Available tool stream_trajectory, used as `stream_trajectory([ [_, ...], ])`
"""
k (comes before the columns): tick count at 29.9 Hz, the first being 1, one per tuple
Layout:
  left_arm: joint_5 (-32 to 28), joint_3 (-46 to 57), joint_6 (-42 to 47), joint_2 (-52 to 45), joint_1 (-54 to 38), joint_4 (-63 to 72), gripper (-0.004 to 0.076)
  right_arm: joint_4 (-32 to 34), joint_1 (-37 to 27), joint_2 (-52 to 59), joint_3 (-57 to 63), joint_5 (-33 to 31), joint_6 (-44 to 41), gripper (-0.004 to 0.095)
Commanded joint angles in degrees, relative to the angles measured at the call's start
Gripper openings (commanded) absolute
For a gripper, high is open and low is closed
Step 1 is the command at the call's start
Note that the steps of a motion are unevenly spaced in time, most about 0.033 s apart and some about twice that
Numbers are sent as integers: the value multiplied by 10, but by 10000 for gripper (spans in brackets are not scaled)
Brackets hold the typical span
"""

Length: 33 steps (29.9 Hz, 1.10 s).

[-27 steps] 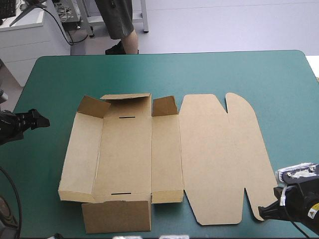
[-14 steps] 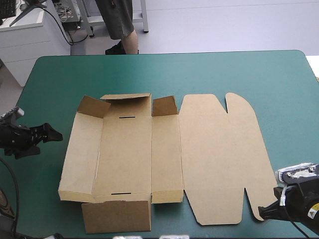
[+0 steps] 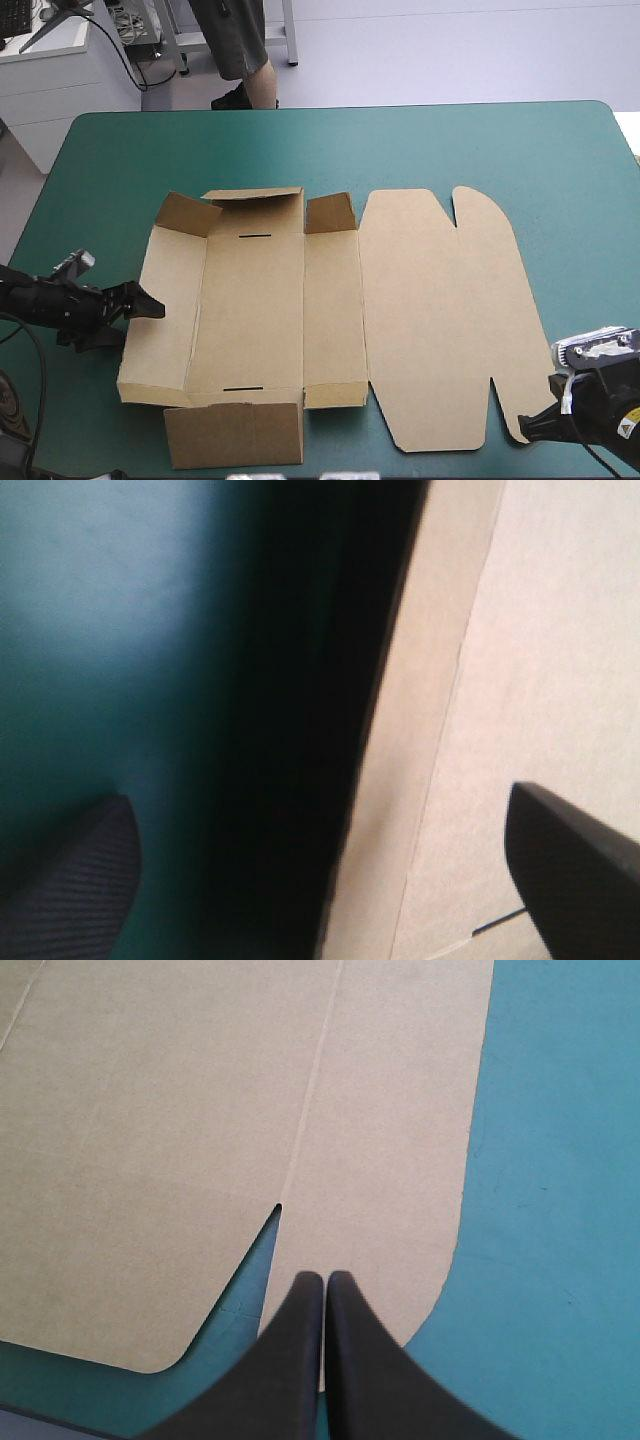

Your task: Fold the box

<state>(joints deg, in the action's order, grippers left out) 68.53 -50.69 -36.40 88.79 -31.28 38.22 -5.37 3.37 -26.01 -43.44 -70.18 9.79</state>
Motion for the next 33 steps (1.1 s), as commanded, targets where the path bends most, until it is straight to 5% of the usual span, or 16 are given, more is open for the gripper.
stream_trajectory([
  [1,60,6,-14,-18,40,12,694,-4,-5,-4,-13,32,6,-13],
  [15,60,12,4,-18,112,15,669,-4,-5,-4,-13,31,6,-13],
  [18,60,13,8,-18,112,16,567,-4,-5,-4,-13,31,6,-13],
  [29,54,16,34,-18,112,8,4,-4,-5,-4,-13,31,6,-13],
  [33,54,16,34,-18,112,8,-8,-4,-5,-4,-13,31,6,-13],
])
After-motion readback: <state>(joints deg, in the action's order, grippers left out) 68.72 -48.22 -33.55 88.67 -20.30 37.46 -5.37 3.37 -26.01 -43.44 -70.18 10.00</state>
